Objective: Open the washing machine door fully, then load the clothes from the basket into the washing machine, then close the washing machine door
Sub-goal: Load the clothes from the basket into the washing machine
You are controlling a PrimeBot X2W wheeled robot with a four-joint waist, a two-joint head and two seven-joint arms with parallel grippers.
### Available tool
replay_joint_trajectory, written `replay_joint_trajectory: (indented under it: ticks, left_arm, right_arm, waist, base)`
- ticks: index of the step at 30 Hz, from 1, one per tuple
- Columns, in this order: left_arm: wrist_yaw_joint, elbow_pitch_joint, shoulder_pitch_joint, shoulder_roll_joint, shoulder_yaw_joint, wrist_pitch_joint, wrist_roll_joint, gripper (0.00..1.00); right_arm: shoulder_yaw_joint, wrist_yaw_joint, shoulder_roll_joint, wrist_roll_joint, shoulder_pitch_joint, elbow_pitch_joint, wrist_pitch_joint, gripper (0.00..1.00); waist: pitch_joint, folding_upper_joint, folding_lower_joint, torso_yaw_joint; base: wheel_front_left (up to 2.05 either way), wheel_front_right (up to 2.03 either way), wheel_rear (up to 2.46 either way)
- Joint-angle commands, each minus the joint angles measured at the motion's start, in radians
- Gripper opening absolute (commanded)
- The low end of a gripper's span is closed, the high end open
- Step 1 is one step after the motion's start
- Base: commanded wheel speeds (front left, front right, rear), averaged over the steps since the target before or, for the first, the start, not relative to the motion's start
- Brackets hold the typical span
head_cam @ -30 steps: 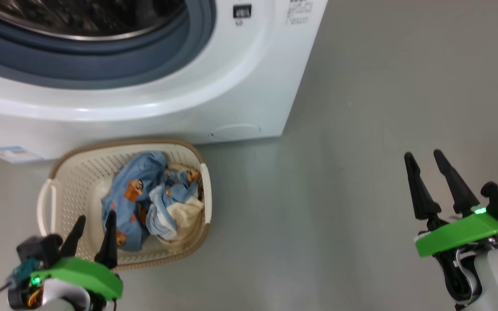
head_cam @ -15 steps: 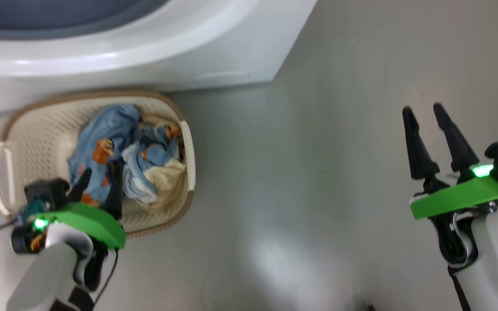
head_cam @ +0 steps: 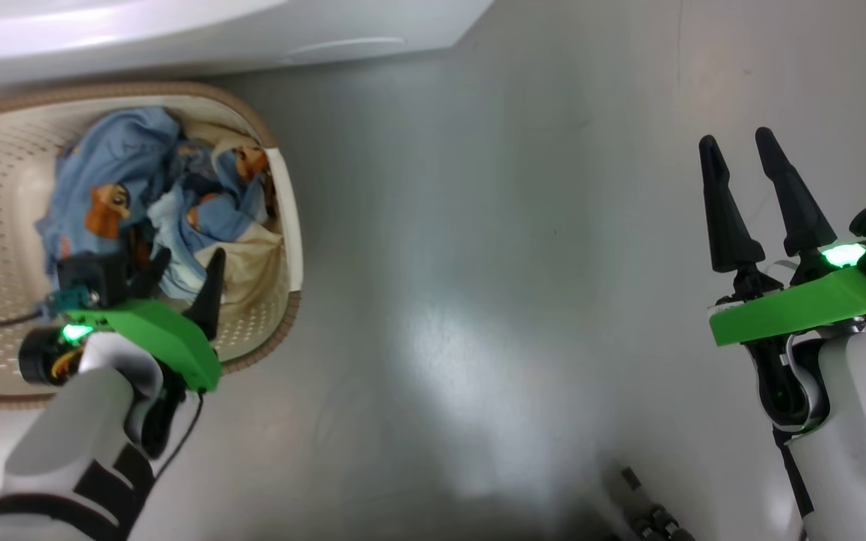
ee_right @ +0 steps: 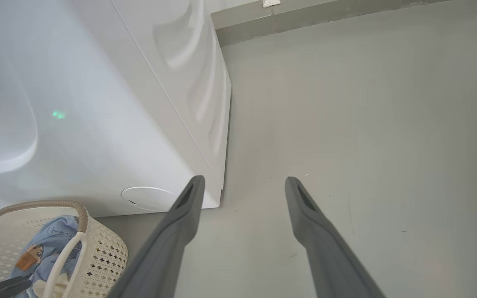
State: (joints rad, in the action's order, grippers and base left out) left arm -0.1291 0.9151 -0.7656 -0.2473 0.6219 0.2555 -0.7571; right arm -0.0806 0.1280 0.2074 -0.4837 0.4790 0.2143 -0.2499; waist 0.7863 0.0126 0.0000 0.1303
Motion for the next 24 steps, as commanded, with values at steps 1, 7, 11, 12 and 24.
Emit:
replay_joint_trajectory:
  ticks: [1,7,11,12,24]
  left_arm:
    - [-0.002,-0.001,-0.01,-0.043,-0.006,0.006,-0.019,1.0]
    - [-0.002,0.026,-0.067,-0.071,0.063,0.006,-0.083,1.0]
    - [-0.002,0.057,-0.1,-0.087,0.114,0.006,-0.123,1.0]
    - [-0.002,0.064,-0.108,-0.091,0.126,0.006,-0.134,1.0]
    - [-0.002,0.111,-0.151,-0.103,0.238,0.006,-0.252,0.0]
  right_arm:
    - [-0.019,0.003,-0.001,0.014,-0.011,-0.027,-0.012,1.0]
    - [-0.027,0.003,-0.009,0.014,0.001,-0.037,-0.012,1.0]
    - [-0.037,0.003,-0.013,0.014,0.008,-0.041,-0.012,1.0]
    - [-0.04,0.003,-0.014,0.013,0.01,-0.042,-0.012,1.0]
    - [-0.045,0.003,-0.013,0.018,0.007,-0.047,-0.012,1.0]
  waist:
    - [0.031,0.0,0.0,0.02]
    - [0.064,0.0,0.0,0.039]
    - [0.083,0.0,0.0,0.053]
    - [0.088,0.0,0.0,0.056]
    - [0.085,0.0,0.0,0.063]
  base:
    - [0.0,0.0,0.0]
    - [0.0,0.0,0.0]
    - [0.0,0.0,0.0]
    - [0.0,0.0,0.0]
    - [0.0,0.0,0.0]
